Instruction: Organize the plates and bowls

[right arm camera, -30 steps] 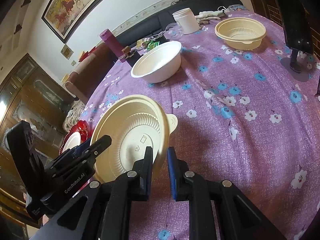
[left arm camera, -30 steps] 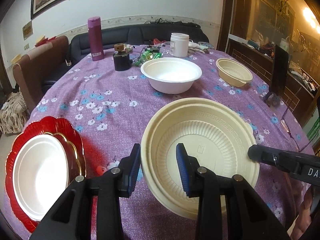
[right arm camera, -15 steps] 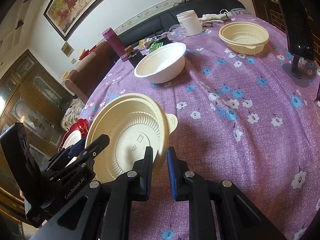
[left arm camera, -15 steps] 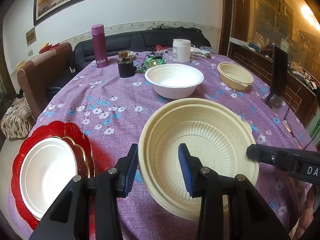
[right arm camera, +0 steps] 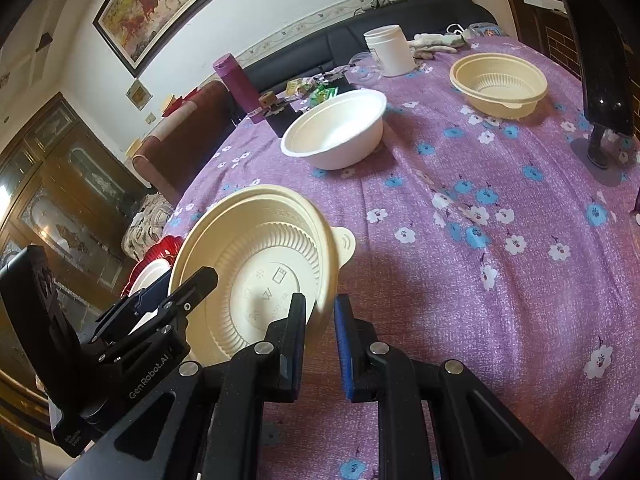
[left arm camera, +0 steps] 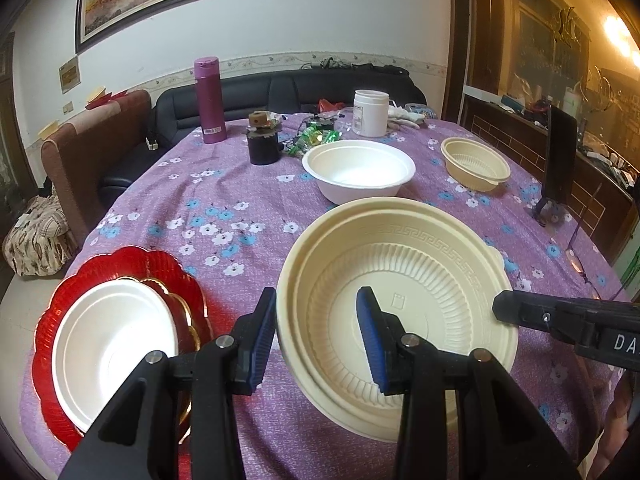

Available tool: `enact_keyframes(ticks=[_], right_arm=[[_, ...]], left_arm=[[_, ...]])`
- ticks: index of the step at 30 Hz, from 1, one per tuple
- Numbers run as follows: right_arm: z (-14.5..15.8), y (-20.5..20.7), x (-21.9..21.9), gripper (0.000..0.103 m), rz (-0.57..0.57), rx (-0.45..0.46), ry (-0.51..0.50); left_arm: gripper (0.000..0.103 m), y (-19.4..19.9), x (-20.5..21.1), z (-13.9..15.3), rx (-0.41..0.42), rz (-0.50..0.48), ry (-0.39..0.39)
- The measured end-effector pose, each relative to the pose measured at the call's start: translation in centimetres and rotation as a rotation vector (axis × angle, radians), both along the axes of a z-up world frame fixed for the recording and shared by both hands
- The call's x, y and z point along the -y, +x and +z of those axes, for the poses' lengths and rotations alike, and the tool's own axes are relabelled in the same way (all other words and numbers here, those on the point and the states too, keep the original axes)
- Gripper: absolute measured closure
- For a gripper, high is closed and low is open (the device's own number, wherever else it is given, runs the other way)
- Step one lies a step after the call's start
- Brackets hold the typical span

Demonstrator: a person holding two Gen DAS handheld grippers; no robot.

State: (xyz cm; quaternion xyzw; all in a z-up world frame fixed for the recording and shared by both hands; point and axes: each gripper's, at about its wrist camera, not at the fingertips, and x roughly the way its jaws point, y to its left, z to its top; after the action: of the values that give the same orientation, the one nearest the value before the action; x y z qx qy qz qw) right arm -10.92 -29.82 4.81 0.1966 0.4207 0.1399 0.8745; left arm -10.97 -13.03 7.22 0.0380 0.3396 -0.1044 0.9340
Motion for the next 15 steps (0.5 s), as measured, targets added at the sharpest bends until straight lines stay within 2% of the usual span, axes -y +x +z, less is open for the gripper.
enact_keyframes(ticks=[15], right_arm=[[2.3,0.6,-3.4,0.087,0.078,0.041,-0.001]], left_arm=[[0.062,-1.2,-4.2,3.0,0.068,0.073,-0.038]])
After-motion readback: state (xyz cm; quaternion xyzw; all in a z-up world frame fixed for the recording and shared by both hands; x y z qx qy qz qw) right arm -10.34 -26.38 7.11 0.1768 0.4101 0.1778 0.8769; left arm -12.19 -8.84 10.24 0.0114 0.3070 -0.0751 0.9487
